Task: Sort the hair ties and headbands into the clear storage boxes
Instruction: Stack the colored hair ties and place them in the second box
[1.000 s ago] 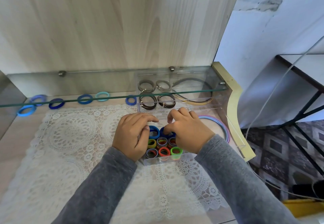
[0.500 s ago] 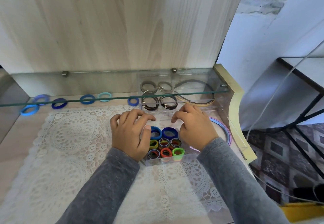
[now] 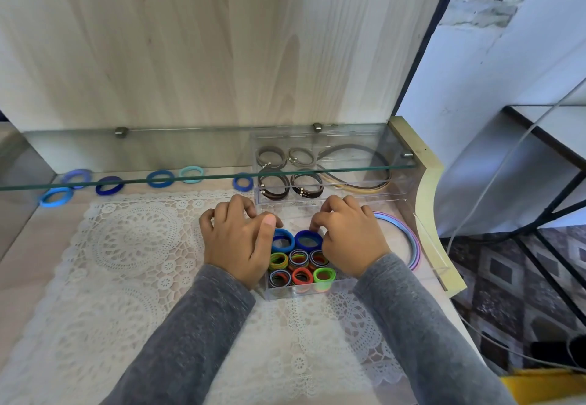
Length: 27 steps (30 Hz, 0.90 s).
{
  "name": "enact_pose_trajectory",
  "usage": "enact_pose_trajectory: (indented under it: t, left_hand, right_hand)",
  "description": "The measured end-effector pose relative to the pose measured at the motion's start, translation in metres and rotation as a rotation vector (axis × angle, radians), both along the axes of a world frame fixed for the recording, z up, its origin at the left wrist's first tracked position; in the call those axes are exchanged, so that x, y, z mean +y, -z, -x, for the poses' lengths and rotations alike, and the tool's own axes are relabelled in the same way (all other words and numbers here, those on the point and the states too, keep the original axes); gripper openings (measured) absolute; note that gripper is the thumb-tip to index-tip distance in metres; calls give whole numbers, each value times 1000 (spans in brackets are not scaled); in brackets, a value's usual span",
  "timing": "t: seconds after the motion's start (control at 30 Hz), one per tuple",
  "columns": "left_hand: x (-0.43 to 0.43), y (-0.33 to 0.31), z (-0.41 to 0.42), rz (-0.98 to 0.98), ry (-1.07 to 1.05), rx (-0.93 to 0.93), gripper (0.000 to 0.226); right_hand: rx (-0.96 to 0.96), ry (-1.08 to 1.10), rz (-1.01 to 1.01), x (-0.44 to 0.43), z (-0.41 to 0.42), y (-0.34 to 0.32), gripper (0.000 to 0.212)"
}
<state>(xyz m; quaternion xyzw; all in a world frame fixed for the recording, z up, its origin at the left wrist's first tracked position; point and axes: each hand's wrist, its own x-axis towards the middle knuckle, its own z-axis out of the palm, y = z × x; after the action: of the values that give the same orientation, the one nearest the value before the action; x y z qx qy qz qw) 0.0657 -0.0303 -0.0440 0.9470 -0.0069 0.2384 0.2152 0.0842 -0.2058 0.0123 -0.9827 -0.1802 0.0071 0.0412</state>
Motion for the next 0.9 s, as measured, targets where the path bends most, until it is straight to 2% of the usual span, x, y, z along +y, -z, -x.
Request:
enact_pose_trajectory:
  t: [0.3, 0.5, 0.7, 0.9]
  left_hand:
    - [0, 2, -1, 17, 6, -30, 61]
    - [1, 1, 1, 122, 12, -101, 54]
    - [11, -3, 11, 212, 21, -194, 41]
    - [38, -3, 18, 140, -62, -211, 26]
  right_hand:
    - [8, -2, 7, -2, 2, 2, 37]
    - [-10, 40, -47, -4, 4, 5, 37]
    - [-161, 97, -303, 8, 9, 13, 29]
    - [-286, 18, -520, 48, 22, 13, 32]
